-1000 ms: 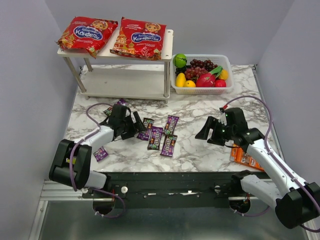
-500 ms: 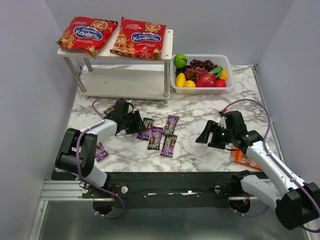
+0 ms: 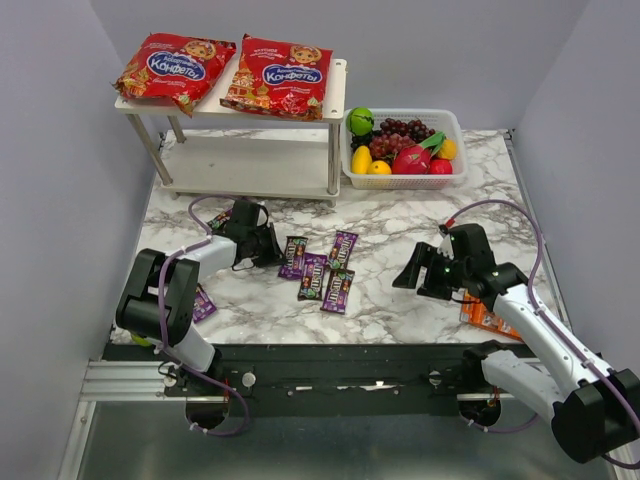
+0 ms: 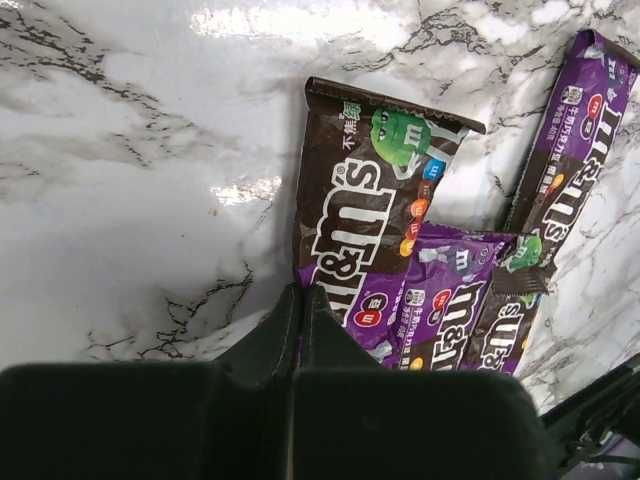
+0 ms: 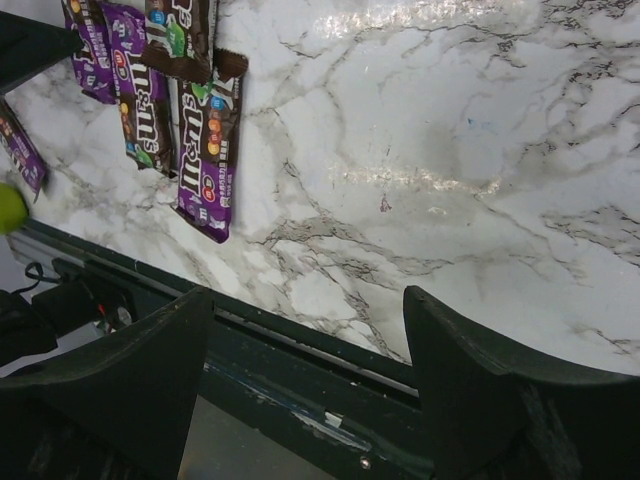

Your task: Place and organize the candy bags onto the shelf

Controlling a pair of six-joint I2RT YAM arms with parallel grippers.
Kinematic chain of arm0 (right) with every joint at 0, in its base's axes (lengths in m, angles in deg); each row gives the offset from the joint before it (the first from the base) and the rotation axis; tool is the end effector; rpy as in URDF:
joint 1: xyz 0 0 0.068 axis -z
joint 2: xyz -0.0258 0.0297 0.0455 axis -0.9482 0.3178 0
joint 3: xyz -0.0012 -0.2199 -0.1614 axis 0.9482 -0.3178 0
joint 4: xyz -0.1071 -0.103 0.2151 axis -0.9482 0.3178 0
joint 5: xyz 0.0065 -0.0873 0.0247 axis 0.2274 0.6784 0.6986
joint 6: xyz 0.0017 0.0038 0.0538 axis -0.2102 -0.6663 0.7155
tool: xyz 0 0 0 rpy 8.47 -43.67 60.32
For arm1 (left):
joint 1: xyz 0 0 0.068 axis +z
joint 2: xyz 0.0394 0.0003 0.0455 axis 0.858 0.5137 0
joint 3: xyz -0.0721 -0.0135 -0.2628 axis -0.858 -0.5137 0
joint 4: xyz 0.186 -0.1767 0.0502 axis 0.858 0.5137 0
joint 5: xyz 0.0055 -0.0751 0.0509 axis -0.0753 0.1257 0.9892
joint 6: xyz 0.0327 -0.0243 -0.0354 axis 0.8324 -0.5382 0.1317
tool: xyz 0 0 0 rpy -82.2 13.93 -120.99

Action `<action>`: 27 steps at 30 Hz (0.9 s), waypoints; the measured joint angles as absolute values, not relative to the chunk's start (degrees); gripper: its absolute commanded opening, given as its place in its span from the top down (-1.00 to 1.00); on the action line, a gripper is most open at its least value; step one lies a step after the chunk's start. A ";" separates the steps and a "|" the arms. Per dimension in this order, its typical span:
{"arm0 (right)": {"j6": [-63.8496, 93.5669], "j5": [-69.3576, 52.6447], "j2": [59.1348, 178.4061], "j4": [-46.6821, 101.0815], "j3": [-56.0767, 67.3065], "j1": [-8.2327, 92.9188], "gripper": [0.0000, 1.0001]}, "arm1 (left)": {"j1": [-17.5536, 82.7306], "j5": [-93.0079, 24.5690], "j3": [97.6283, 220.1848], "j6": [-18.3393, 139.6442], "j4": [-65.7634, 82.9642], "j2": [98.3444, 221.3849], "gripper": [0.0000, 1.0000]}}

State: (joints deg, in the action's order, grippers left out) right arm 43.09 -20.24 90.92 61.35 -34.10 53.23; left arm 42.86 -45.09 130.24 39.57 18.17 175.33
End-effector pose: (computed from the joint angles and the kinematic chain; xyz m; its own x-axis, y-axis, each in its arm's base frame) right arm 0.1670 0.0677 0.2245 -0.8947 0.2750 -0.3520 0.0288 0.8219 0.5689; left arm 0.2809 -0.0938 0.1499 -0.9011 -0.2688 -0.3403 -0.0488 0.8426 -0.5363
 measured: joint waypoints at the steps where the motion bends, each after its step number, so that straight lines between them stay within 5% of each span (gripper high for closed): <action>1: 43.09 -20.09 90.92 61.43 -34.10 53.23 -0.68 | 42.86 -45.07 130.24 39.55 18.26 175.26 1.00; 27: 43.09 -18.12 92.93 62.31 -34.10 53.23 -0.68 | 42.86 -44.42 136.87 42.28 22.41 160.97 1.00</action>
State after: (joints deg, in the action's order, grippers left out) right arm 43.09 -18.12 92.93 62.31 -34.10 53.23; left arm 42.86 -44.42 136.87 42.28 22.41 160.97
